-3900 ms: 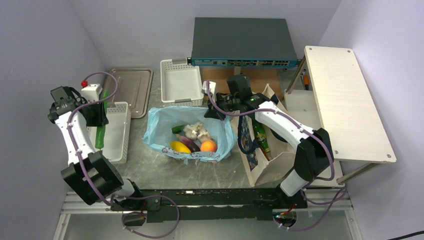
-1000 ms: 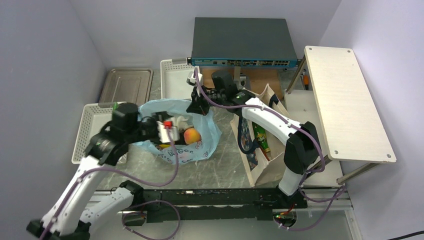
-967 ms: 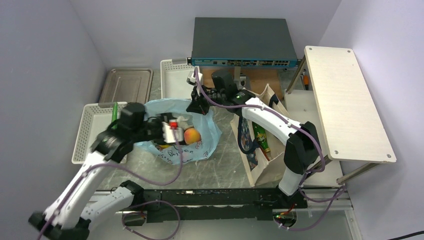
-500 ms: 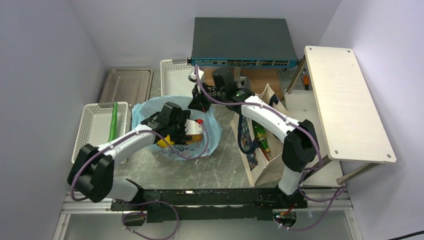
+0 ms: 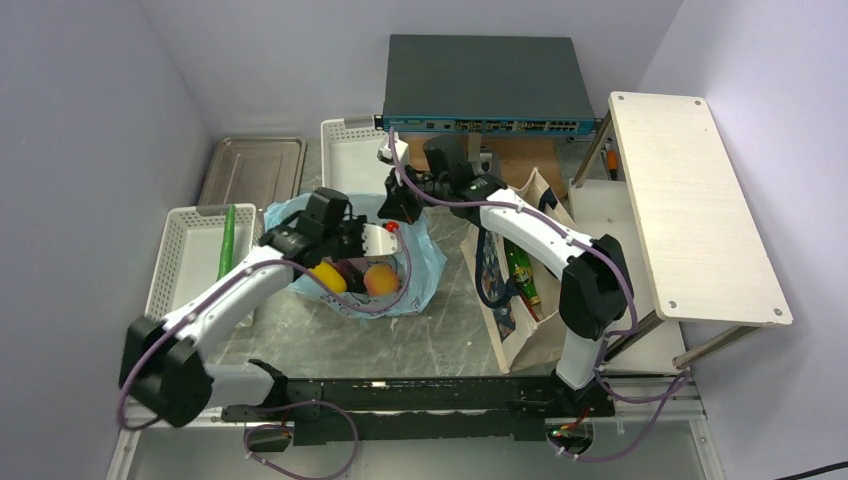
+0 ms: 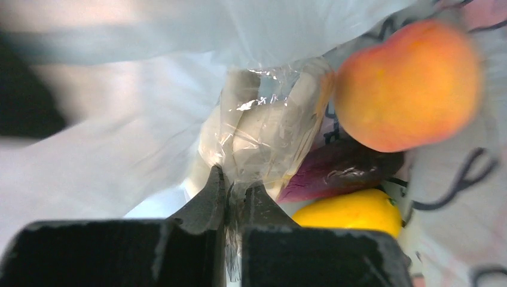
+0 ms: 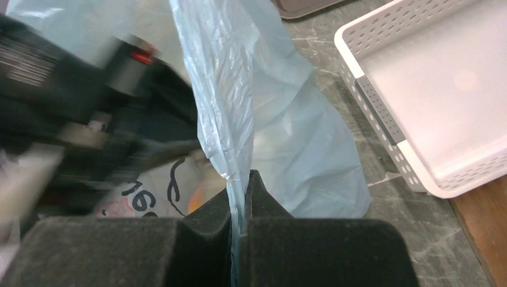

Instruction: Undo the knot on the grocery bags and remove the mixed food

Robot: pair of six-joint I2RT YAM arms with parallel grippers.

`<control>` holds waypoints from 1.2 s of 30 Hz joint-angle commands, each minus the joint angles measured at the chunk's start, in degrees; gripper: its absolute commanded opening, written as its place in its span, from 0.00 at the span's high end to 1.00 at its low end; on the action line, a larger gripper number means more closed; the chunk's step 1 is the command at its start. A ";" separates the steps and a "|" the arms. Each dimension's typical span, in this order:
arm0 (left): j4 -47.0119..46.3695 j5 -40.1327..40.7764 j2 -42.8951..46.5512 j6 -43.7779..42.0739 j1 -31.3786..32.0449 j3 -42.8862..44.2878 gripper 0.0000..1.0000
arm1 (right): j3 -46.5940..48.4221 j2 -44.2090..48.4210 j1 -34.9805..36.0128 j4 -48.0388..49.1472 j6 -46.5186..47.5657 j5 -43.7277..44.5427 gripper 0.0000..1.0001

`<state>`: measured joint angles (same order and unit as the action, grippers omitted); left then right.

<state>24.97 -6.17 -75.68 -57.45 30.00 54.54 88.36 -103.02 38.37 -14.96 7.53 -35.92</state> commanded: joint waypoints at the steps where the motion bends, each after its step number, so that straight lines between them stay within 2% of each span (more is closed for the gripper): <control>1: 12.15 -16.94 11.02 4.10 -0.66 8.43 1.00 | 2.40 -0.06 -1.24 0.89 0.08 -1.66 1.00; 4: 14.17 -23.13 15.96 8.36 -1.27 13.22 1.00 | 1.91 0.14 -1.45 1.39 0.23 -1.95 1.00; 7: 15.82 -24.36 17.31 17.45 -3.01 22.33 1.00 | 0.52 0.46 -1.53 1.66 1.42 -1.98 1.00; 9: 17.29 -25.72 17.03 24.24 -7.64 28.13 1.00 | -0.58 0.78 -1.61 2.12 1.88 -2.13 1.00; 13: 17.23 -27.32 18.69 33.58 -23.38 33.20 1.00 | -1.70 1.29 -1.64 2.59 2.15 -3.17 1.00; 15: 18.87 -24.78 19.38 34.07 -31.42 33.97 1.00 | -1.75 1.46 -1.63 2.55 2.23 -3.78 1.00; 18: 21.30 -15.92 20.03 33.92 -42.68 31.40 1.00 | -1.92 1.61 -1.63 2.69 2.22 -4.21 1.00; 23: 27.85 -11.83 14.20 27.50 -60.74 25.16 1.00 | -1.97 1.96 -1.41 2.48 3.09 -4.50 1.00; 25: 24.71 -9.33 12.34 25.56 -65.10 20.44 1.00 | -1.64 2.02 -1.39 2.32 3.19 -4.66 1.00; 29: 20.94 -4.12 8.66 20.52 -66.72 14.16 1.00 | -1.17 2.35 -1.17 1.92 3.53 -5.11 1.00; 31: 19.65 -2.27 7.03 19.34 -66.69 11.52 0.84 | -1.27 2.71 -0.94 1.53 4.55 -5.52 1.00; 35: 17.49 3.01 3.62 17.51 -67.88 8.13 0.39 | -0.91 2.55 -0.01 -0.84 8.19 -7.53 1.00; 36: 17.79 2.68 2.82 17.53 -68.37 8.57 0.33 | -0.53 2.39 0.34 -1.38 9.07 -7.98 1.00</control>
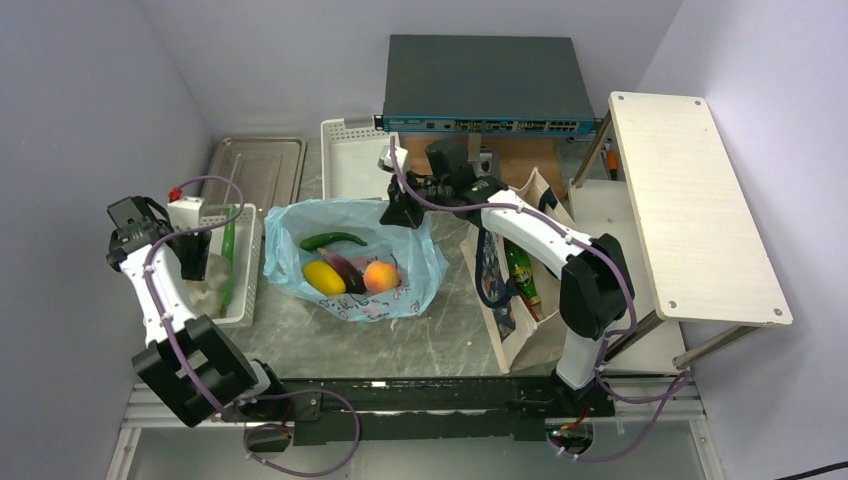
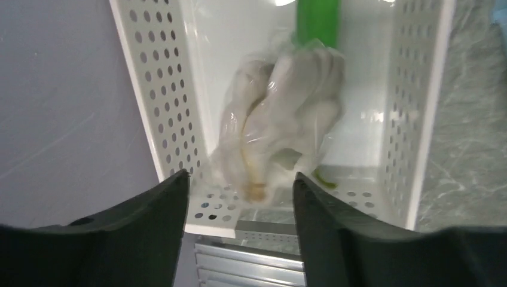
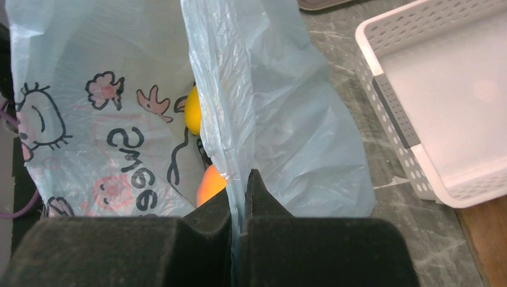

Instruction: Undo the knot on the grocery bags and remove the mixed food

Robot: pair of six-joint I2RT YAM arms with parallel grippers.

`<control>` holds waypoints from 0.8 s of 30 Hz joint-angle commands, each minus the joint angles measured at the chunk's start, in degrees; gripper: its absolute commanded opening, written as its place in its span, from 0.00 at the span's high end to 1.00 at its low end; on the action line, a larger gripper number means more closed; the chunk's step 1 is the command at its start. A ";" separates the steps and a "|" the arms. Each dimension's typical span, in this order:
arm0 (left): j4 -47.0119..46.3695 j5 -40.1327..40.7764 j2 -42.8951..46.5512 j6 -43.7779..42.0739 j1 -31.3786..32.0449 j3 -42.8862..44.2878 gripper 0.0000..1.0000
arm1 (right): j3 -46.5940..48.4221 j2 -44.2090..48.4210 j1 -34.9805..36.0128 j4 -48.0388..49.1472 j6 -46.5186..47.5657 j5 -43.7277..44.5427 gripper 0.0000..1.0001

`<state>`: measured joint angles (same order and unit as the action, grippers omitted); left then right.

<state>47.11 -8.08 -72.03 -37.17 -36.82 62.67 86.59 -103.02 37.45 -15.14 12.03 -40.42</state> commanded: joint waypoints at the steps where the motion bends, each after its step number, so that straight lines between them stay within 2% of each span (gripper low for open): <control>1: -2.76 2.19 -1.39 -2.35 -2.18 1.64 0.25 | 1.68 2.04 1.64 -1.54 5.14 -3.79 1.00; 2: -0.85 -2.14 -1.54 -1.98 -2.94 3.70 0.11 | 2.36 1.57 2.11 -1.74 5.34 -4.24 1.00; 3: 1.11 -7.90 -1.04 -1.90 -3.44 5.81 0.02 | 3.12 1.10 2.65 -1.75 5.15 -4.80 1.00; 7: 7.45 -38.02 5.97 -5.64 -3.09 14.09 0.00 | 5.25 -0.37 4.26 -1.02 3.53 -5.96 1.00; 9: 7.04 -47.01 9.93 -6.73 0.94 16.84 0.01 | 5.71 -0.72 4.97 -0.43 2.56 -6.32 1.00; 10: 8.08 -47.83 11.36 -8.58 5.62 19.01 0.00 | 5.96 -0.89 5.26 -0.06 2.03 -6.49 1.00; 11: 9.56 -46.97 12.21 -10.88 13.82 21.08 0.02 | 6.23 -1.05 5.46 0.23 1.31 -6.63 1.00; 14: 10.02 -42.45 13.86 -13.60 30.99 24.19 0.11 | 6.28 -1.26 5.50 1.62 -1.44 -7.01 1.00; 15: 10.39 -40.35 13.44 -14.89 36.88 24.76 0.18 | 6.09 -1.24 5.55 1.91 -2.16 -7.14 1.00; 18: 14.96 -32.61 10.16 -22.42 52.03 24.96 0.50 | 5.29 -1.10 5.53 1.83 -3.38 -7.03 1.00; 19: 15.79 -29.91 9.22 -24.59 55.72 23.88 0.61 | 4.92 -0.78 5.41 1.93 -3.82 -6.82 1.00; 21: 15.58 -25.72 8.78 -28.53 60.94 18.89 0.75 | 4.29 -0.26 5.12 1.73 -4.80 -6.53 1.00; 24: 12.99 -20.60 10.66 -33.02 63.26 8.38 0.87 | 3.71 0.66 4.49 1.42 -6.18 -6.19 1.00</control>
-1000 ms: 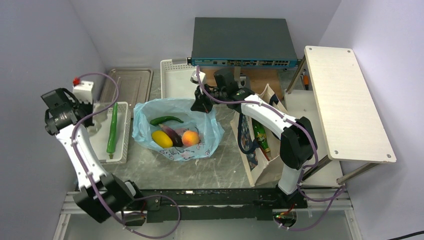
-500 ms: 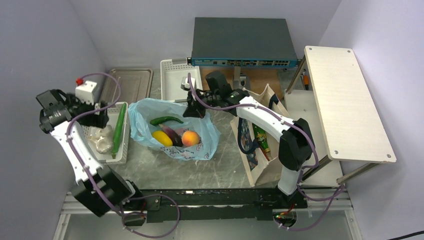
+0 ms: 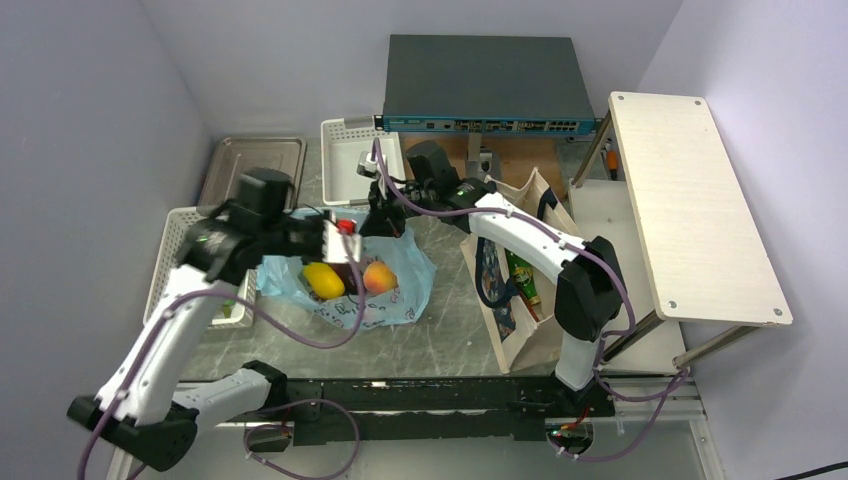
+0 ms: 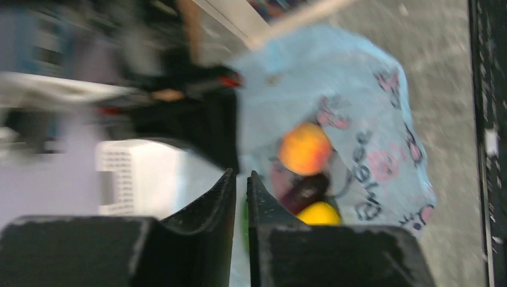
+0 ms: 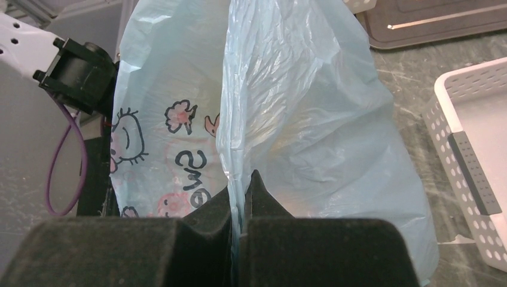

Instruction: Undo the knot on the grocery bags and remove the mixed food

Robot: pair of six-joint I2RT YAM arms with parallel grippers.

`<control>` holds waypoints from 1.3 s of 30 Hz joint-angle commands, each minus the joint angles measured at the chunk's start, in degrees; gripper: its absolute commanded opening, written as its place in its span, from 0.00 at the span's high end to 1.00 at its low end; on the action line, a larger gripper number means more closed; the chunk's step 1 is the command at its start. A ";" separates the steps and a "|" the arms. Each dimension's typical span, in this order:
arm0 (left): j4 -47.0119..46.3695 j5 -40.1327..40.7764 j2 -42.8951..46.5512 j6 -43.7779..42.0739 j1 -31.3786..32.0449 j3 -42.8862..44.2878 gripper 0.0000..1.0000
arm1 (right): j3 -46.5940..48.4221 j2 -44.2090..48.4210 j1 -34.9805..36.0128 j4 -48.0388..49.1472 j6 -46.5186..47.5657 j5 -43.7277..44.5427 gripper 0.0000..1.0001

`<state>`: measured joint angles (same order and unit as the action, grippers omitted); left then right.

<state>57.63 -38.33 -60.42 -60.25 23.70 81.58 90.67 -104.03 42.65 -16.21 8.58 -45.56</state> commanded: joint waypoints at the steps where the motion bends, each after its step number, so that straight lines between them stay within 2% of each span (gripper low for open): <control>1: 1.84 11.78 -0.26 -11.74 2.76 -14.19 0.89 | -0.59 2.06 -0.80 2.34 -2.76 -0.84 1.00; 6: -5.83 25.87 -0.79 -12.27 2.60 -28.98 0.93 | -2.08 3.18 -0.82 3.02 -3.47 -0.32 1.00; 8: -4.77 29.00 -1.37 -13.78 2.17 -32.77 0.94 | -1.98 3.19 -0.83 2.76 -3.19 -0.11 1.00; 15: 13.97 26.32 1.22 -17.57 1.78 -35.27 0.94 | -1.65 3.79 -0.73 1.66 -1.39 1.39 1.00; 18: 15.11 23.96 1.66 -16.40 1.78 -33.75 0.93 | -2.45 3.89 -0.73 2.55 -1.83 1.53 1.00; 22: 16.34 16.24 -2.31 -14.80 1.78 -24.65 0.93 | -2.53 3.40 -0.62 2.97 -2.32 1.19 1.00; 24: 14.49 13.02 -4.47 -11.33 1.78 -19.40 0.89 | -2.48 3.37 -0.60 3.06 -2.17 1.26 1.00; 26: 8.29 13.23 -5.34 -7.35 1.78 -16.41 0.81 | -2.46 3.26 -0.64 2.91 -2.08 1.43 1.00; 29: -6.01 16.09 -3.11 -6.14 1.78 -20.55 0.77 | -2.61 3.09 -0.62 3.28 -2.31 1.23 1.00; 30: -10.62 16.85 -2.75 -7.97 1.78 -22.58 0.78 | -2.59 2.95 -0.60 3.33 -2.35 1.23 1.00; 34: -15.40 19.64 -4.61 -18.13 1.78 -27.42 0.80 | -2.24 2.54 -0.58 3.24 -2.57 1.09 1.00; 39: -16.64 20.77 -11.22 -24.79 1.56 -27.45 0.73 | -1.83 1.88 -0.47 3.50 -3.24 1.00 1.00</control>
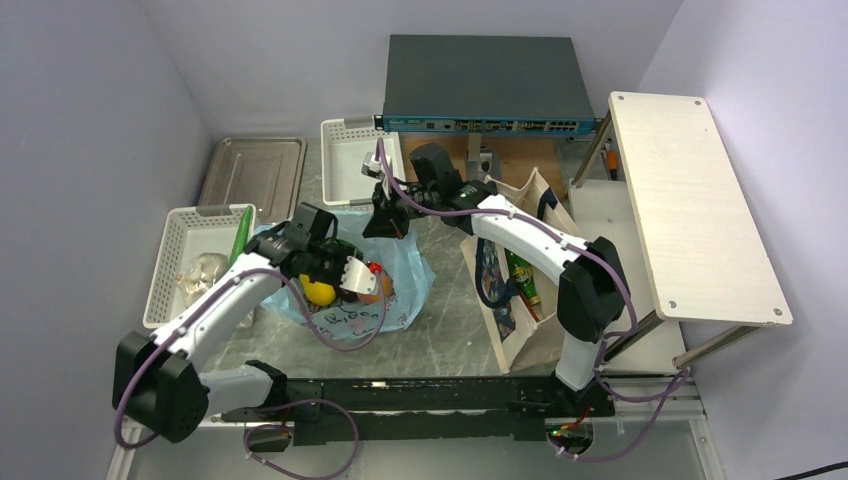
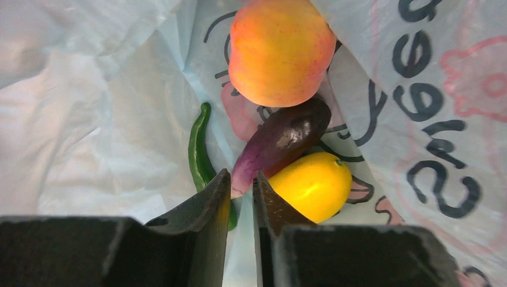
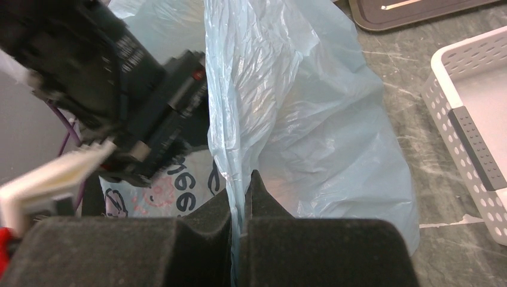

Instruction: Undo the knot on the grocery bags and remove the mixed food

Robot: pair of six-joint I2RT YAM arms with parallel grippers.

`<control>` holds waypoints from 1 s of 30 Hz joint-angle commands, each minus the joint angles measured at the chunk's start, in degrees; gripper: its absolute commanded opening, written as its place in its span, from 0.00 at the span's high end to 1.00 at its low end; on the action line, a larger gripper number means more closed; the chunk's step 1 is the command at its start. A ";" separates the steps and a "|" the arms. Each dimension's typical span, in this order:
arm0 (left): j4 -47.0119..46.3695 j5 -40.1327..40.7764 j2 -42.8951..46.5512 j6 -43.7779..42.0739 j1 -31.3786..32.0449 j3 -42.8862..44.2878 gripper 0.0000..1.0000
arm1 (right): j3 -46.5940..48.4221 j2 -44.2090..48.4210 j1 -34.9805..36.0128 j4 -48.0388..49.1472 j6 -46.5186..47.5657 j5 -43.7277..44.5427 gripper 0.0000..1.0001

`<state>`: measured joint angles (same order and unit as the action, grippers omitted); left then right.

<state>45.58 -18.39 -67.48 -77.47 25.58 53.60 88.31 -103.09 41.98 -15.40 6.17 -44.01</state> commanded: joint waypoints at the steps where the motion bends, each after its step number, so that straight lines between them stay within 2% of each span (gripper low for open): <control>1: -3.94 0.83 -5.64 -9.24 -0.51 0.73 0.70 | 0.69 0.87 0.04 2.66 -0.96 -0.62 1.00; 5: -2.66 0.16 -9.50 -16.34 -1.93 0.22 0.52 | 1.13 0.49 0.05 1.86 -0.52 -0.56 1.00; 7: -2.11 -0.32 -11.72 -18.78 -2.64 0.47 0.48 | 1.16 0.48 0.07 1.63 -0.32 -0.47 1.00; 11: -1.30 -1.24 -15.74 -20.64 -3.34 2.52 0.45 | 1.09 0.42 0.03 1.38 -0.46 -0.16 1.00; 17: 0.19 0.18 -21.71 -24.67 -3.27 3.25 0.37 | 1.34 0.28 -0.03 0.38 0.10 0.20 1.00; 23: 2.27 1.87 -27.14 -26.22 -3.07 5.24 0.34 | 1.84 -0.30 0.01 -0.50 0.77 0.33 1.00; 30: 5.74 2.15 -26.23 -24.52 -2.29 7.19 0.30 | 2.20 -0.62 -0.05 -0.99 0.89 0.46 1.00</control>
<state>47.16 -15.51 -95.98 -101.34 22.98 59.37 88.36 -103.70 41.98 -17.19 6.42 -43.59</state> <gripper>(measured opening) 0.689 0.007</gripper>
